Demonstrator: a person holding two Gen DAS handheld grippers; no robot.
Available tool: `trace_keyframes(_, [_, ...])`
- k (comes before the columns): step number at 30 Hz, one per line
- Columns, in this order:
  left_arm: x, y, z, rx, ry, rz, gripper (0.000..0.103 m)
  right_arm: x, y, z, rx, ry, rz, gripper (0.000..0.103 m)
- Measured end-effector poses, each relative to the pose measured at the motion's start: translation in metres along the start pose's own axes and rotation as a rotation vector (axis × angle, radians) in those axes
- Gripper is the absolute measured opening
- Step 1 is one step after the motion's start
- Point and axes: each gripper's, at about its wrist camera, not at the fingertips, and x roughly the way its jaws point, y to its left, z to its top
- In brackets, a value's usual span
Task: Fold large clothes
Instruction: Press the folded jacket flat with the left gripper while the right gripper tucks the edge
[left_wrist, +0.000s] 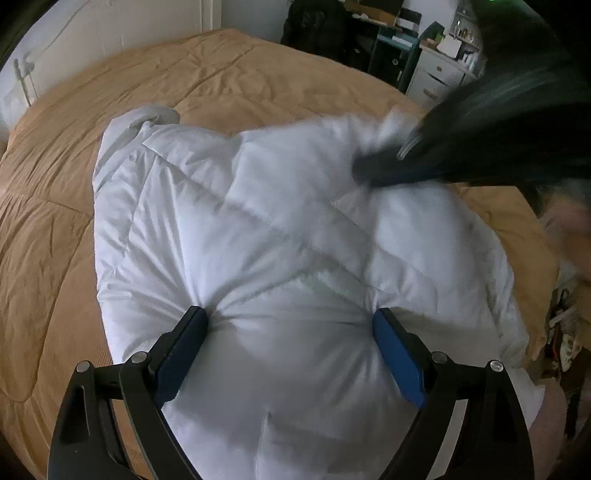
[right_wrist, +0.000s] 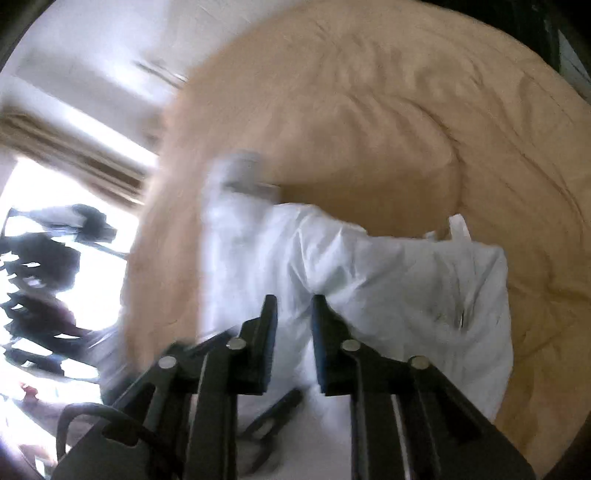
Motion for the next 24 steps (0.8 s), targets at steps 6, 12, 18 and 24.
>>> trace_keyframes(6, [-0.047,0.006,-0.029,-0.061,-0.043,-0.04,0.089,0.049,-0.037,0.001,0.039,0.053,-0.222,0.0])
trace_keyframes(12, [-0.041,-0.003,-0.07,-0.078,-0.018,-0.005,0.097,0.023,-0.025,0.004,-0.001,0.022,-0.255,0.0])
trace_keyframes(18, [-0.037,-0.002,-0.073,-0.103,-0.03,-0.011,0.098,-0.076,0.032,-0.07,-0.13,-0.152,-0.22,0.007])
trace_keyframes(24, [-0.036,-0.004,-0.075,-0.107,-0.035,-0.005,0.098,-0.065,0.017,-0.156,-0.105,-0.074,-0.212,0.007])
